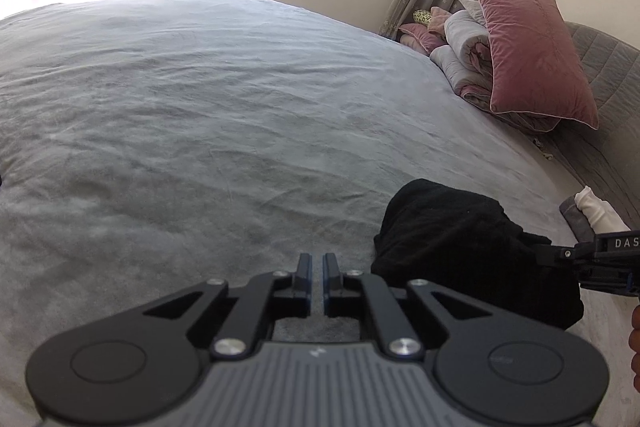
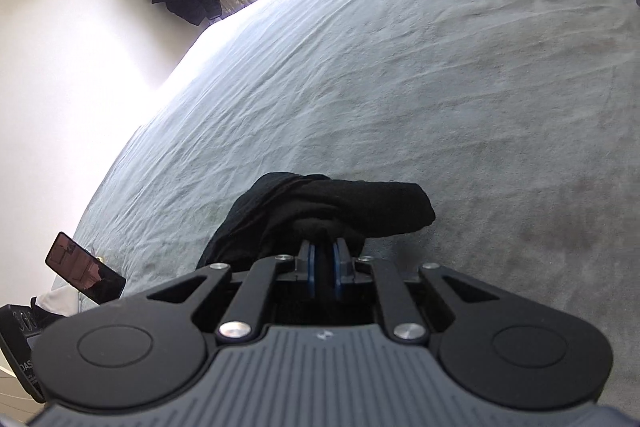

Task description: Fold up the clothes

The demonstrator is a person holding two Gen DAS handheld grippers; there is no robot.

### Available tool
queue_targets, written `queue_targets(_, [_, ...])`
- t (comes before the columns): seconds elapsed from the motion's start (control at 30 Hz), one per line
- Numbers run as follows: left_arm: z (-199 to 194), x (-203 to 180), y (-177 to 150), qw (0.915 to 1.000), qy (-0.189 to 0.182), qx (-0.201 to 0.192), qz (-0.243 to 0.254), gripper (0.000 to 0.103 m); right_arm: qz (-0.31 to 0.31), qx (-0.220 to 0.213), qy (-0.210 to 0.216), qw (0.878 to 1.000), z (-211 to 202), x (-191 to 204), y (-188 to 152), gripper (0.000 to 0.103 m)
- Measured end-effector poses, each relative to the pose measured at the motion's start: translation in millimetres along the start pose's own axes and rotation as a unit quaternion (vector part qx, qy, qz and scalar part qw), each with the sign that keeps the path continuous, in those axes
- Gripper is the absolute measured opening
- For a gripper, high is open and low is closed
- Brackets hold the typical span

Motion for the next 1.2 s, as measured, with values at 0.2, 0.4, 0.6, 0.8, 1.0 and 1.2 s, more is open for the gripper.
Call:
queue_targets(0.2, [7,-38,3,0.9972,-0.069,-0.013,0.025,0.05,0.0,0.022,0.0,1.0,5,-6,-7,0.016])
queue_targets(0.4, [25,-79,-3,0.9929,-0.09,-0.014,0.076,0.06,0.014,0.029,0.002,0.999,8,-8,-7,0.02])
queue_targets(0.6, [45,-90,-8,0.9947,-0.07,-0.003,0.075,0.052,0.024,0.017,0.008,1.0,5,-10,1,0.047])
queue_targets(0.8, [49,-85,-5,0.9973,-0.058,-0.012,0.044,0.019,0.021,0.016,0.011,1.0,5,-11,3,0.047])
queue_targets(1.0, [37,-74,5,0.9973,-0.059,-0.038,0.021,0.012,0.012,0.026,0.01,1.0,10,-8,-3,0.047])
queue_targets(1.2, [21,-51,14,0.9974,-0.039,-0.06,0.003,0.005,0.001,0.032,0.017,0.999,14,0,-9,0.048])
Point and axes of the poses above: each gripper's, at about its wrist camera, not at the fingertips, and z roughly the way its jaws point, x to its left, y to its top, the point moved 4 cm from there along z, roughly the way its jaws point, and after that the axes turned 13 degrees about -x, right-handed, at the moved point
